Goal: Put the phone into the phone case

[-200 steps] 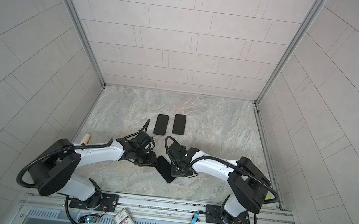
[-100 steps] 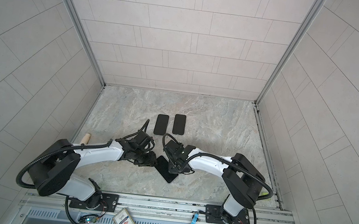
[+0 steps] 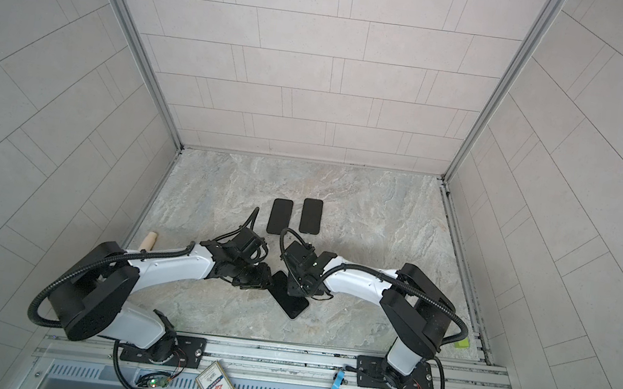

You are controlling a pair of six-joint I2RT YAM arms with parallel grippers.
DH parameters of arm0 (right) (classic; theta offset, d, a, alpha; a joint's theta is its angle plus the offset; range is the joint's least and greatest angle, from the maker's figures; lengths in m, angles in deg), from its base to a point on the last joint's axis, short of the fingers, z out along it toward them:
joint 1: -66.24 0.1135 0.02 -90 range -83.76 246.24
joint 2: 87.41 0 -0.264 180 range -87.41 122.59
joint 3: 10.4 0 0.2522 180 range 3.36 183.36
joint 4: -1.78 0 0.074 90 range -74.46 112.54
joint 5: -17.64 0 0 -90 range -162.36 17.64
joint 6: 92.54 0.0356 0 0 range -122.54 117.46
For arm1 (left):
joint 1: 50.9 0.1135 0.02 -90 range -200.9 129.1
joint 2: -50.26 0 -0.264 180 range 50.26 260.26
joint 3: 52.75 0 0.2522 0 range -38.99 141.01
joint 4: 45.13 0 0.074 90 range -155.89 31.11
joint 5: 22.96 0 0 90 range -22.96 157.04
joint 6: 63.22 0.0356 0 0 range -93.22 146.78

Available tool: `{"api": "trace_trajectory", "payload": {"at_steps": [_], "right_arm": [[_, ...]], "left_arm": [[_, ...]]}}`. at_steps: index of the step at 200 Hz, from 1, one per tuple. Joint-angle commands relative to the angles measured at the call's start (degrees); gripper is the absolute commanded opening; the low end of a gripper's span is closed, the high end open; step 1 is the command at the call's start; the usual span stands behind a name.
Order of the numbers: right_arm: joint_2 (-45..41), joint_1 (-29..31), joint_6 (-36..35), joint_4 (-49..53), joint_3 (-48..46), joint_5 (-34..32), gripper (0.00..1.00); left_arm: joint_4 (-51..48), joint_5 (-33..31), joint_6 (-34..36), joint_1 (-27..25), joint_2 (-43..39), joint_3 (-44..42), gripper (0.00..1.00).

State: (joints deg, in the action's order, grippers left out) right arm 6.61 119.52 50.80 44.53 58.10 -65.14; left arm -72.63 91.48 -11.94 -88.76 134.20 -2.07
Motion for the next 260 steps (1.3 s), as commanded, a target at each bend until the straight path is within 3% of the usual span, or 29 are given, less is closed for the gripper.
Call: {"api": "trace_trajectory", "payload": {"at_steps": [1,42,145,260], "right_arm": [[-3.94,1.07,-1.37,12.86,0.26,-2.21,0.14],[-6.99,0.92,-2.27,14.72,0.30,-1.93,0.15],[-2.87,0.98,-0.69,6.84,-3.71,1.69,0.14],[2.65,1.00,-0.96,5.64,-3.80,3.31,0.11]], "left_arm": [[-1.46,-0.85,0.51,0.40,-0.08,-1.42,0.45],[-0.55,-0.58,0.15,0.39,0.59,-1.27,0.45],[-1.03,0.82,1.14,1.17,1.31,-1.33,0.46],[-0.56,1.04,0.93,1.51,0.96,-1.86,0.46]]}}
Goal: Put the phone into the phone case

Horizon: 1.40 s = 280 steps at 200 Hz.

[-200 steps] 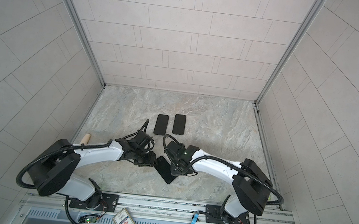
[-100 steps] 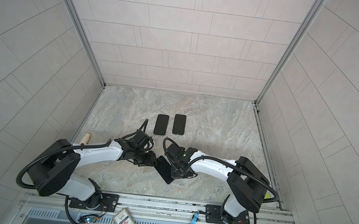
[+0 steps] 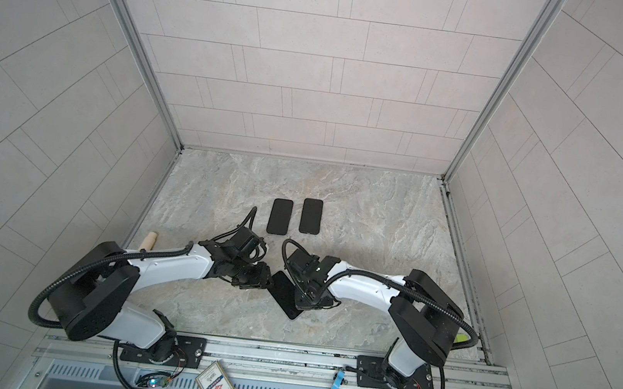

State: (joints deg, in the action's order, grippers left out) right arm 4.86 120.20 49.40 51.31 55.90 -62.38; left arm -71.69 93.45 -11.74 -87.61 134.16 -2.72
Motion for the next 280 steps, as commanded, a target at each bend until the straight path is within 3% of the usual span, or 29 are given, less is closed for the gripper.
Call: {"api": "trace_trajectory", "payload": {"at_steps": [1,61,92,171,280], "right_arm": [[4.41,0.30,0.48,-1.18,-1.62,0.61,0.11],[-2.97,0.29,-3.80,1.07,3.17,-5.39,0.16],[-0.85,0.28,-4.77,1.58,5.46,-3.77,0.15],[4.86,0.55,-0.38,-3.60,1.01,2.04,0.13],[-0.27,0.61,-4.07,-0.02,7.97,-2.02,0.14]], "left_arm": [[-1.51,-0.92,0.73,0.38,1.01,-1.20,0.46],[-1.45,-0.83,0.81,0.49,1.05,-1.20,0.46],[-1.44,-0.81,0.69,0.50,0.60,-1.51,0.46],[-1.18,-0.82,0.55,0.65,-0.14,-2.17,0.46],[-0.81,-1.25,0.30,1.04,-2.03,-3.10,0.44]]}}
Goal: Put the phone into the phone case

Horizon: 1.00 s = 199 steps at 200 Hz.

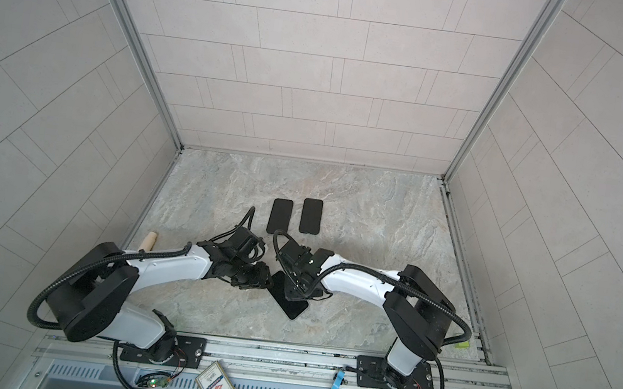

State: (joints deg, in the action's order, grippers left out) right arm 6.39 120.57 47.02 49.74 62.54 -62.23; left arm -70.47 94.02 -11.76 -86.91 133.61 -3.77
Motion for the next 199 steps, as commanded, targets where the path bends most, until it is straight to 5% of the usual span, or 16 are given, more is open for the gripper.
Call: {"api": "trace_trajectory", "payload": {"at_steps": [1,80,138,148,160,172,199], "right_arm": [[-1.75,0.25,-1.72,1.52,1.35,-2.20,0.14],[9.71,0.45,-1.48,-1.20,5.24,-3.76,0.14],[12.36,0.71,-2.10,-1.61,10.49,-3.62,0.16],[10.11,0.71,-3.43,-2.44,9.97,-4.08,0.26],[7.33,0.69,-5.87,-1.86,9.44,-5.60,0.60],[5.09,0.65,-9.43,-0.61,9.14,-6.44,0.82],[3.83,0.27,-16.34,1.98,8.94,-3.05,1.00]], "left_arm": [[-1.96,-1.87,0.32,0.38,-1.59,-2.11,0.43],[-0.28,-2.49,-1.91,4.04,-12.42,-8.38,0.40],[0.09,-1.04,-1.97,6.09,-13.04,-9.71,0.40],[0.30,-0.88,-1.98,6.38,-13.22,-9.95,0.40],[0.57,-0.42,-1.97,6.77,-13.48,-10.21,0.40],[1.06,0.11,-1.99,7.30,-13.53,-10.56,0.40],[1.76,1.29,-1.80,8.06,-12.84,-10.78,0.40]]}}
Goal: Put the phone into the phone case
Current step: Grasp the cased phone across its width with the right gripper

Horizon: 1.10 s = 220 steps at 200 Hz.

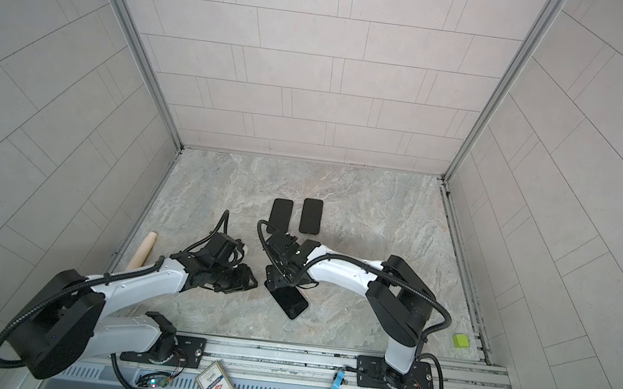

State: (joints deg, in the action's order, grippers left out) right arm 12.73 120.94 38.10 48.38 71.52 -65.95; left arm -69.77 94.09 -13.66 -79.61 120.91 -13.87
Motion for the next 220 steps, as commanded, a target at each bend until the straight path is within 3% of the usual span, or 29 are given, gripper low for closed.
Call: {"api": "trace_trajectory", "payload": {"at_steps": [1,45,87,170,220], "right_arm": [[-2.43,-0.11,-7.71,3.49,-0.05,0.89,1.00],[2.64,-0.59,-9.86,1.60,-0.76,9.36,1.00],[6.28,-0.40,-8.18,2.25,0.05,10.03,1.00],[5.31,4.45,-9.07,13.04,2.46,0.09,0.99],[6.08,6.97,-9.09,15.88,2.90,-2.73,0.94]], "left_arm": [[1.09,1.24,0.10,0.76,-0.11,-0.69,0.40],[1.36,1.58,-0.06,1.02,0.02,-0.87,0.40],[1.37,1.78,-0.09,1.16,0.12,-1.13,0.40],[2.17,2.31,-0.07,1.29,1.73,-0.60,0.40],[2.41,2.66,-0.16,1.29,2.28,-0.47,0.40]]}}
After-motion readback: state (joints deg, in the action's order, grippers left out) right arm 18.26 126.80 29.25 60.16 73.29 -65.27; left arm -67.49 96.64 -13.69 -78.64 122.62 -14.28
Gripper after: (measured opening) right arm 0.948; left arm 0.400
